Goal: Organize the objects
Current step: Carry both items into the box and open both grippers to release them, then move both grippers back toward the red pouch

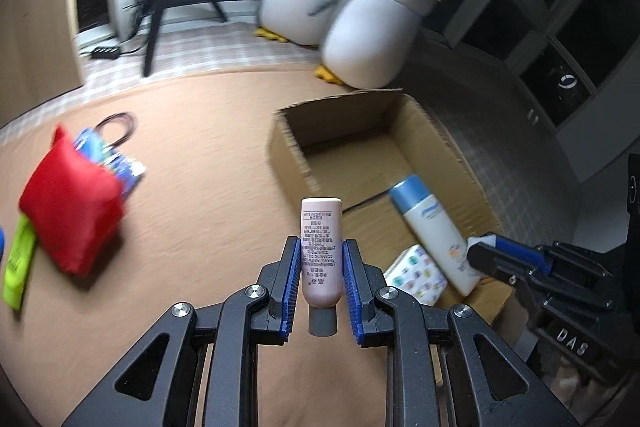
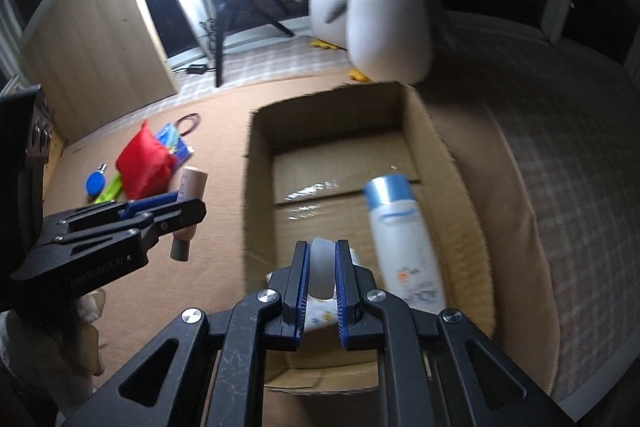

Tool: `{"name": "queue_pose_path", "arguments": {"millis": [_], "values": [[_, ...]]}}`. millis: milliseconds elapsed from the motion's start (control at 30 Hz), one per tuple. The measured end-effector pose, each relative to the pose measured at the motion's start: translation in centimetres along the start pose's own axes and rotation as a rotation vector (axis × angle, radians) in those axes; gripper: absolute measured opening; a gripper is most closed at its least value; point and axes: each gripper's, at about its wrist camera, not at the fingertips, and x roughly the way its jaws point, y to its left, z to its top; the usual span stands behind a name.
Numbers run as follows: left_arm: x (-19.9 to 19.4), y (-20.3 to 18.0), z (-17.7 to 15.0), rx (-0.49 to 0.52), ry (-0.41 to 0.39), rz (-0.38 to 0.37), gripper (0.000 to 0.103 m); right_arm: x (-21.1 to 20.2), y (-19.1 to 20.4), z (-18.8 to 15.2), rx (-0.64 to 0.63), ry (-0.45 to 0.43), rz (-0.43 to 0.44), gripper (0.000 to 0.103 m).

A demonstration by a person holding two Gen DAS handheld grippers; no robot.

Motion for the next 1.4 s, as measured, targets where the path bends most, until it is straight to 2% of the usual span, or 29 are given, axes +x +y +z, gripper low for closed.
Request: {"name": "queue_pose_path", "arguments": {"millis": [233,400,467,567,700,1000,1400], "values": [[2.4,-3.1,1.2,0.044,0.020,-0.022,0.023,0.4,-2.0,-0.4,0.037,0.013,-0.012,0.011],[3.3,-3.9,1.6,0.056,0.034,-0.035,0.023,0.5,-2.4,-0.4,0.042,0.017,-0.011,0.012],[3.3,-3.9,1.7,0.051,0.032,-0.036,0.024,0.6,-2.5,-0.4,0.045,0.019,-0.010,0.018],[3.3,-3.6,1.7,0.041,0.040,-0.038,0.036,0.6,-2.6,-0.4,0.052,0.018,-0.017,0.024],[2.8,-3.0,1.5,0.034,0.027,-0.027,0.038,0.5,-3.0,-0.3,0.080,0.016,-0.004,0.030],[0.3,0.9,0.8,-0.015,-0.005,0.012,0.038,0.2,-2.3,-0.1,0.107,0.010,0.034,0.037],[-4.5,11.7,0.7,-0.165,-0.060,0.123,0.038,0.2,3.0,-0.6,0.069,0.012,0.114,0.038]]}}
